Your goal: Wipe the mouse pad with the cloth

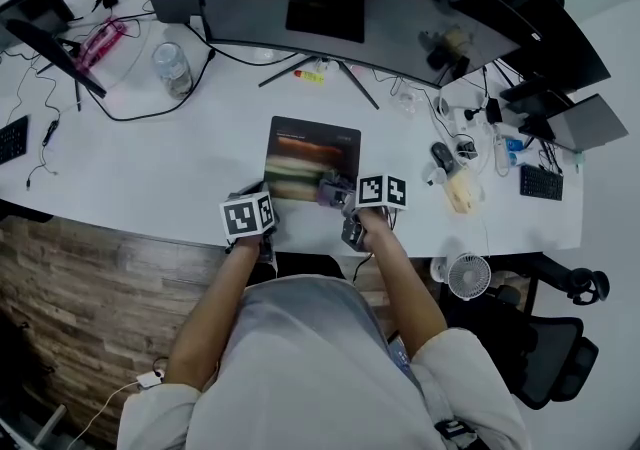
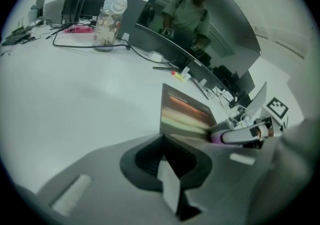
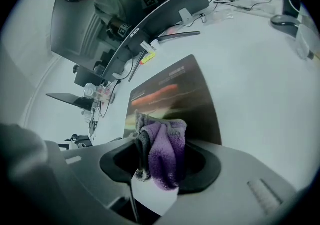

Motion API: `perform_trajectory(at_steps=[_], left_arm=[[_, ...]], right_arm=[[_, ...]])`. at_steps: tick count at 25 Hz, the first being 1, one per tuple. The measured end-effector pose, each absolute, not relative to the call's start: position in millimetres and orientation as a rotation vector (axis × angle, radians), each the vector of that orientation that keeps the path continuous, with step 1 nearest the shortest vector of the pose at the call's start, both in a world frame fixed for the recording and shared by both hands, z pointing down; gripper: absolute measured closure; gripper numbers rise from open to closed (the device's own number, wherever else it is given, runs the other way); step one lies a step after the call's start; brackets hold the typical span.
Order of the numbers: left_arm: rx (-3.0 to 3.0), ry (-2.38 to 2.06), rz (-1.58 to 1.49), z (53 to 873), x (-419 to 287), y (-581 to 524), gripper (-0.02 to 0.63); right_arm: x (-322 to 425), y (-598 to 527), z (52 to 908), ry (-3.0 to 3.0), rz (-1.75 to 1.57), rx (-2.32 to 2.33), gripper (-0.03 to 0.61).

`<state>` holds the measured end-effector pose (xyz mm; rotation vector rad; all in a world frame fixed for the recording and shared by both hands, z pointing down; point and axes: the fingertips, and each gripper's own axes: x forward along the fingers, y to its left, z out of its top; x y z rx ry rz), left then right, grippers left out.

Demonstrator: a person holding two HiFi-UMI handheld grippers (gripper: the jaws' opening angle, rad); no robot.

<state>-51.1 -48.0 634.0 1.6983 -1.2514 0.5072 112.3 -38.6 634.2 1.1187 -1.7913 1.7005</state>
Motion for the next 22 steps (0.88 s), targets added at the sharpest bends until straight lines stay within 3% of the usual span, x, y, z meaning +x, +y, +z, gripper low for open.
perform_trajectory(at_steps=[22], left_arm=[[1.693, -1.232, 0.494, 634.4, -51.4, -48.2, 0.614]], right_arm=[[175.2, -26.6, 636.0, -1.756, 1.764, 1.247, 0.373]])
